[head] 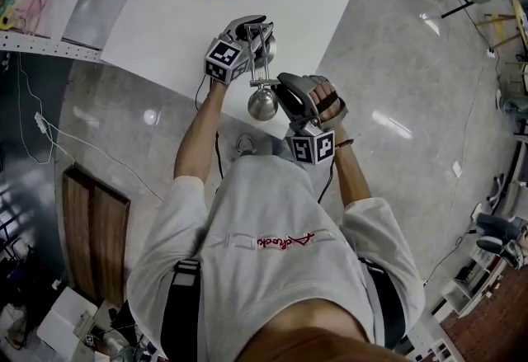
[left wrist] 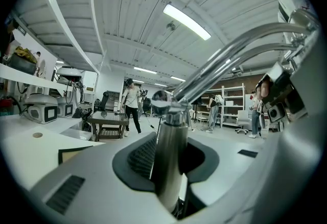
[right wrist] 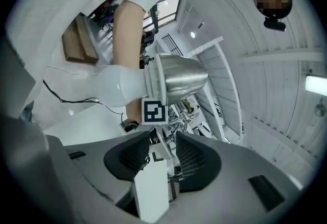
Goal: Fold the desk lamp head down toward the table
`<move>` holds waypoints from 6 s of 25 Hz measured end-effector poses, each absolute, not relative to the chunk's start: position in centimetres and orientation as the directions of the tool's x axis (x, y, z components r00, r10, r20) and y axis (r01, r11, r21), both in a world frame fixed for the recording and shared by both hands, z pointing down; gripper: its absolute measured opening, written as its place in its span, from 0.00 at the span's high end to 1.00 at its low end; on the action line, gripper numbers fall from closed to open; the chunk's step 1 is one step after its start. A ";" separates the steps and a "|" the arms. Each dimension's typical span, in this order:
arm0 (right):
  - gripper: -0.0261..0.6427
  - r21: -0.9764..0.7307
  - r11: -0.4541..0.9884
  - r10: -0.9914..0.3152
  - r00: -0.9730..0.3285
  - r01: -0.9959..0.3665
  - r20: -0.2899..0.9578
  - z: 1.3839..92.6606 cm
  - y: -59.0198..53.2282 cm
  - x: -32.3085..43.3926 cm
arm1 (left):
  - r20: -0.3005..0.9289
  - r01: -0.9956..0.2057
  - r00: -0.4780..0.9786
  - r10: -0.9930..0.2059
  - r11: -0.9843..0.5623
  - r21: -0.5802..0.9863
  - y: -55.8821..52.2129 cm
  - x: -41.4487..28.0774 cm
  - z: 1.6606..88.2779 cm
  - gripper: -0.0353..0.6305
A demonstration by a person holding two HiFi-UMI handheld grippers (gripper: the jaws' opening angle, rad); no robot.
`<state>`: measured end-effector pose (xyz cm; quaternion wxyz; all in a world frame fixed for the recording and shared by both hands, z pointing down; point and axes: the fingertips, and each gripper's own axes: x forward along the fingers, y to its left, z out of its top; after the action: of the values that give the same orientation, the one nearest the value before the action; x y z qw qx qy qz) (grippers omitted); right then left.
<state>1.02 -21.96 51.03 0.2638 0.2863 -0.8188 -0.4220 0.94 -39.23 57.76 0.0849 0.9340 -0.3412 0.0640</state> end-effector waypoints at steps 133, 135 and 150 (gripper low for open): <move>0.94 0.084 0.560 -0.828 -0.555 -0.824 0.078 50.1 -26.4 6.3 | 0.219 -0.739 0.668 -0.711 -0.669 0.083 -30.8 -6.0 57.7 0.91; 0.94 0.001 0.551 -0.832 -0.549 -0.835 0.074 50.4 -26.5 6.5 | 0.213 -0.743 0.664 -0.716 -0.664 0.083 -30.4 -6.0 57.6 0.91; 0.94 -0.173 0.466 -0.874 -0.482 -0.867 0.060 51.5 -22.5 6.4 | 0.161 -0.729 0.683 -0.713 -0.678 0.090 -25.9 -7.1 55.7 0.91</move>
<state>6.37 -22.49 51.48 -0.0184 0.5085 -0.8561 0.0903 -7.10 -25.87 55.70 0.0736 0.9143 -0.3942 0.0564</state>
